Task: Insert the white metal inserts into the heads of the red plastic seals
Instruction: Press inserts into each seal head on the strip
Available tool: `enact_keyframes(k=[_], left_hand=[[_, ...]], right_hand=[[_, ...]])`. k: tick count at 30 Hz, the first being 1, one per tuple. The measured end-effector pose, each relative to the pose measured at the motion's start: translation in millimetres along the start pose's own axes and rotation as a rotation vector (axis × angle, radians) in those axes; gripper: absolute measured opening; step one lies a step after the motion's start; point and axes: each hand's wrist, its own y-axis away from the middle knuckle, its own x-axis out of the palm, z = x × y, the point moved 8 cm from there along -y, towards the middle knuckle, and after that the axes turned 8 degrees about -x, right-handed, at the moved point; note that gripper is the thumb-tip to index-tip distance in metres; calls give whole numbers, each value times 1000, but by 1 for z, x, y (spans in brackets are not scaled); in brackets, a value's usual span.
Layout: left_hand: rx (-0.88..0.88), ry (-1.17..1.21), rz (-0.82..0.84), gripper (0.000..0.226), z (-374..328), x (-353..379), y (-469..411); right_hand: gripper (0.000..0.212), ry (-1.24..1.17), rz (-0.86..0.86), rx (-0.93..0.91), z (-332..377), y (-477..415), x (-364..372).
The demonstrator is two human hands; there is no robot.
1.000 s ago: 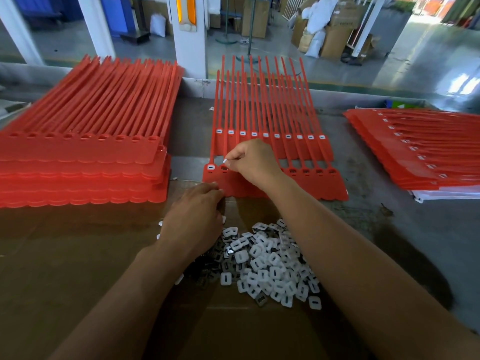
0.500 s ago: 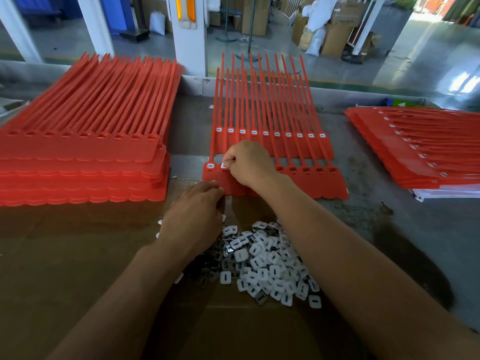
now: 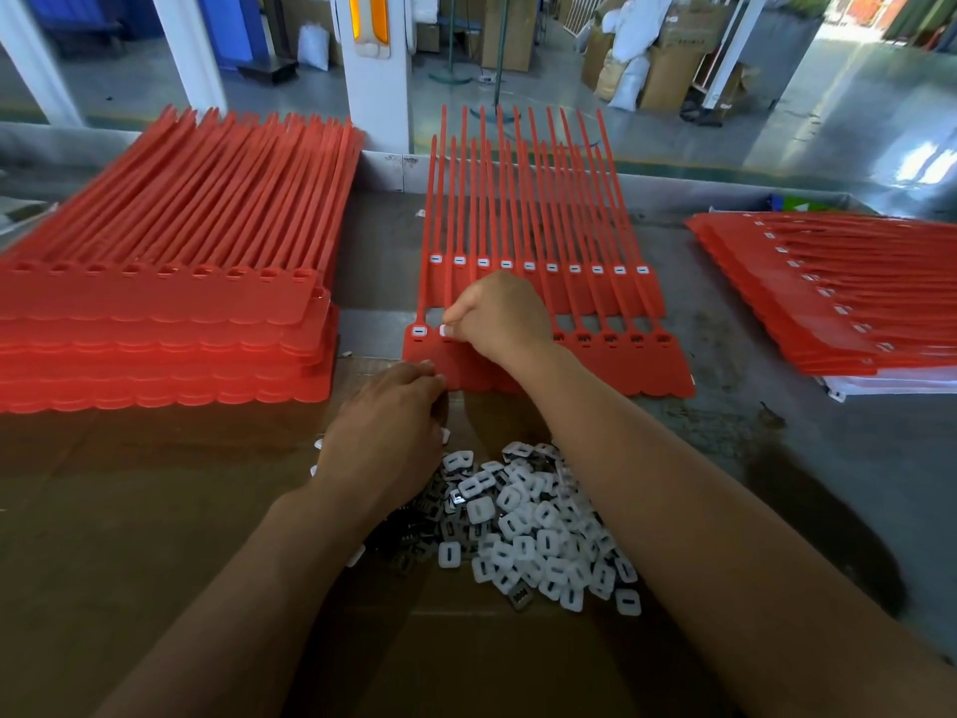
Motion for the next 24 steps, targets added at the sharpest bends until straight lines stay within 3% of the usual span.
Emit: enact_keyframes(k=[6,14,20,24], left_hand=[[-3,6,-2,48,0,0,0],[-13,16,-10,48,1,0,0],[-23,12,-3,49,2,1,0],[-26,14,5,51,3,1,0]], right_hand=[[36,-49,193,180,-12,-20,11],[46,10,378,263,-19,-31,25],[48,-22,311,276,-20,-31,23],[29,-208,155,178,-21,-18,13]])
